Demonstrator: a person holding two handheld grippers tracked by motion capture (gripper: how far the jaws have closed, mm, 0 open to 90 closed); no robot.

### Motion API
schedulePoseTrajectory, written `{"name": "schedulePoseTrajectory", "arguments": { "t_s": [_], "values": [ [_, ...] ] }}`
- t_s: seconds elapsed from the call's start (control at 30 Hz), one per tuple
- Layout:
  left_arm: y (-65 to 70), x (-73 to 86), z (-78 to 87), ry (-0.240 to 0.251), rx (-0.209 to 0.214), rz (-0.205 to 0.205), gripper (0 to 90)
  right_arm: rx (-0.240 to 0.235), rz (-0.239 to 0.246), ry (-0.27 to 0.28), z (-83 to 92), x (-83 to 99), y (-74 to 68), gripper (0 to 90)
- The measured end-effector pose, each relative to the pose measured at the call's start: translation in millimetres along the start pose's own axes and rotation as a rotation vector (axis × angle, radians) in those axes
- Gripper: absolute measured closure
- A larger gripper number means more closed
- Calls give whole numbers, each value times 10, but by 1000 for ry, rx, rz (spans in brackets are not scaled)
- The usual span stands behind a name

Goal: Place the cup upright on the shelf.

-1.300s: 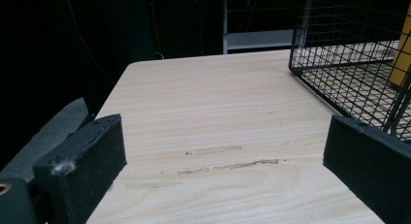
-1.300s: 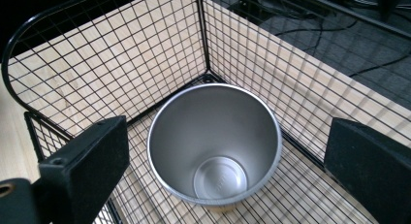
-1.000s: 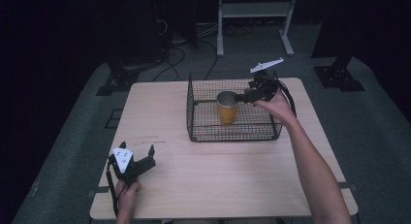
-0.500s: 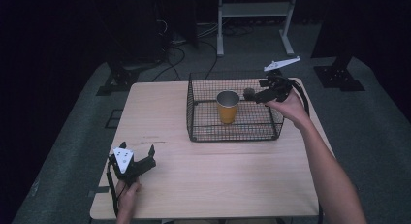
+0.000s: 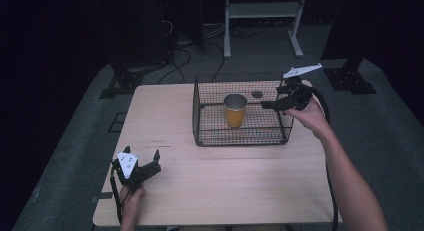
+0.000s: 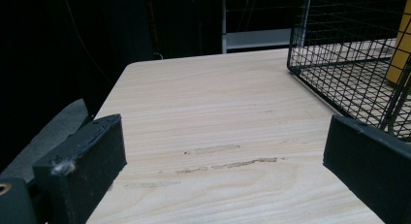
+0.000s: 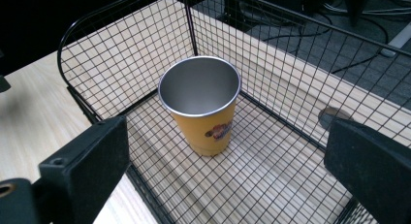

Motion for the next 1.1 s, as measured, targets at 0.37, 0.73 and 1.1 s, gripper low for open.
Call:
{"name": "schedulePoseTrajectory", "arguments": {
  "t_s": [0.37, 0.73, 1.1],
  "values": [
    [3, 0, -1, 1, 1, -2, 8, -30, 10, 25, 133, 102, -53, 21],
    [4, 0, -2, 2, 1, -2, 8, -76, 38, 48, 259, 241, -177, 22],
    [5, 1, -2, 1, 0, -3, 8, -114, 49, 60, 322, 516, -298, 22]
  ]
}}
Point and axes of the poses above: each handheld gripper's, and its own axes: z roughly backward along the jaws, x roughly out of its underside, y roughly to its right, the point moved 2 cm from there along -z, roughly forward along the jaws
